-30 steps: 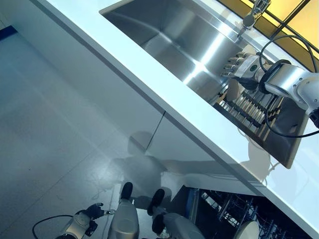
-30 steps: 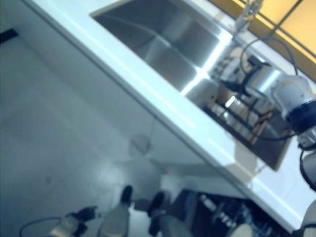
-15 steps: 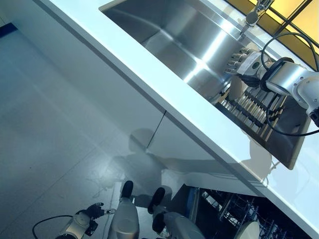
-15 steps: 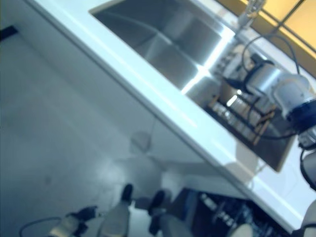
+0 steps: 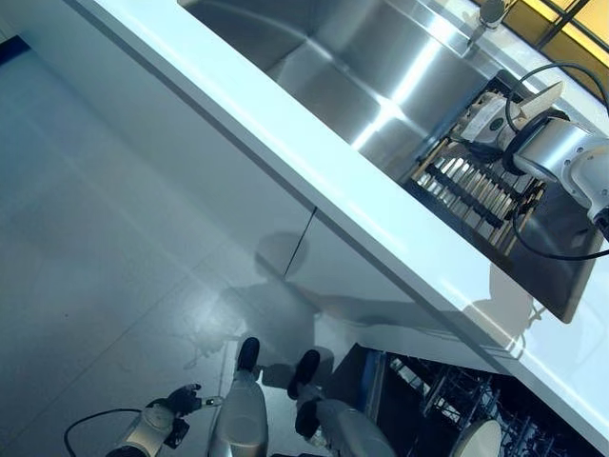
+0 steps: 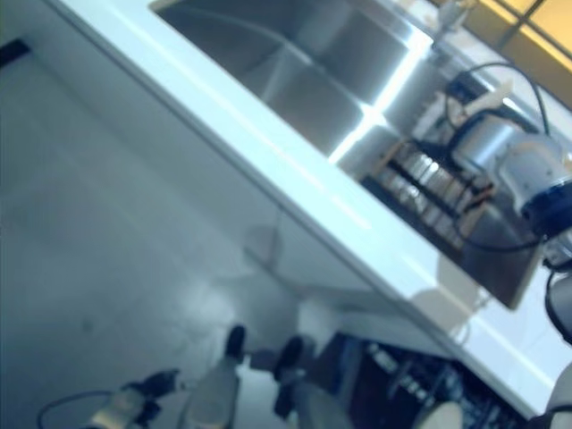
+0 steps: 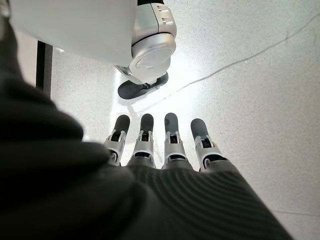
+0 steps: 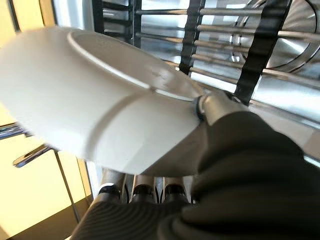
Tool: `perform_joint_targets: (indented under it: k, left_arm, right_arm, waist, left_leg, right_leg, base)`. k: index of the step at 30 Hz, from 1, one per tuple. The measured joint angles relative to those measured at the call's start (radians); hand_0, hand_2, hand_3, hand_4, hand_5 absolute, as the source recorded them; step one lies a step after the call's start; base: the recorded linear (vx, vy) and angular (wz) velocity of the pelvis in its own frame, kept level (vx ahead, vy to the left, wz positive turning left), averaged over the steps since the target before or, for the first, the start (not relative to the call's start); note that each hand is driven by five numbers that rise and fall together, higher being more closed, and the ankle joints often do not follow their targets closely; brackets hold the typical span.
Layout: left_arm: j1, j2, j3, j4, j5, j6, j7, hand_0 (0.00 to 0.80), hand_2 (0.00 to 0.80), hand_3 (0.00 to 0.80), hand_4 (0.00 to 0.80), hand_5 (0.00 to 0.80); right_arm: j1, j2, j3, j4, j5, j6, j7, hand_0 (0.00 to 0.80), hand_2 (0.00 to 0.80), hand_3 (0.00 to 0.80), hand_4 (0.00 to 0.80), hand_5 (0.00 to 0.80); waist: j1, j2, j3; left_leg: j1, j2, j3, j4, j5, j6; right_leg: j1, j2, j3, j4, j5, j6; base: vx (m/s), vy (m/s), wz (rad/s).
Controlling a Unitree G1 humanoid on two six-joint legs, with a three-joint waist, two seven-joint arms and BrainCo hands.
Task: Take plates into dishwasher
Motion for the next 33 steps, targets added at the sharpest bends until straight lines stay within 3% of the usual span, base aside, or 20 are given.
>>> perform_joint_targets:
  k: [13, 23, 33]
  left_arm:
    - [0.000, 0.001, 0.001, -0.004, -0.025, -0.009, 0.004, 0.000, 0.000, 0.000, 0.000, 0.000]
    - [0.008, -0.001, 0.002, -0.009, -0.024, -0.014, 0.003, 0.000, 0.000, 0.000, 0.000, 0.000]
    - [0.068, -0.031, 0.007, 0.016, -0.015, -0.021, 0.003, 0.000, 0.000, 0.000, 0.000, 0.000]
  right_arm:
    - [0.000, -0.007, 0.001, 0.005, -0.001, -0.001, -0.017, 0.800, 0.800, 0.800, 0.800, 0.800]
    - [0.000, -0.103, -0.004, 0.002, -0.010, 0.005, -0.064, 0.800, 0.800, 0.800, 0.800, 0.800]
    - [0.041, -0.155, -0.054, 0.002, -0.009, 0.037, -0.141, 0.800, 0.800, 0.800, 0.800, 0.800]
  waist:
    - [0.000, 0.001, 0.001]
    - [-0.010, -0.001, -0.006]
    - [-0.072, 0.004, -0.156]
  left_leg:
    - [0.016, 0.001, 0.010, -0.024, 0.011, 0.001]
    - [0.109, 0.000, 0.059, -0.061, 0.015, 0.008]
    - [0.152, -0.006, 0.110, -0.092, 0.013, 0.023]
  right_leg:
    - [-0.001, 0.000, 0.010, 0.000, 0.003, -0.004]
    - [0.059, -0.002, 0.055, 0.000, 0.004, -0.004]
    - [0.070, -0.007, 0.100, 0.000, 0.009, -0.006]
  base:
    - [-0.003, 0.009, -0.01]
    - [-0.013, 0.072, -0.12]
    - [-0.044, 0.142, -0.13]
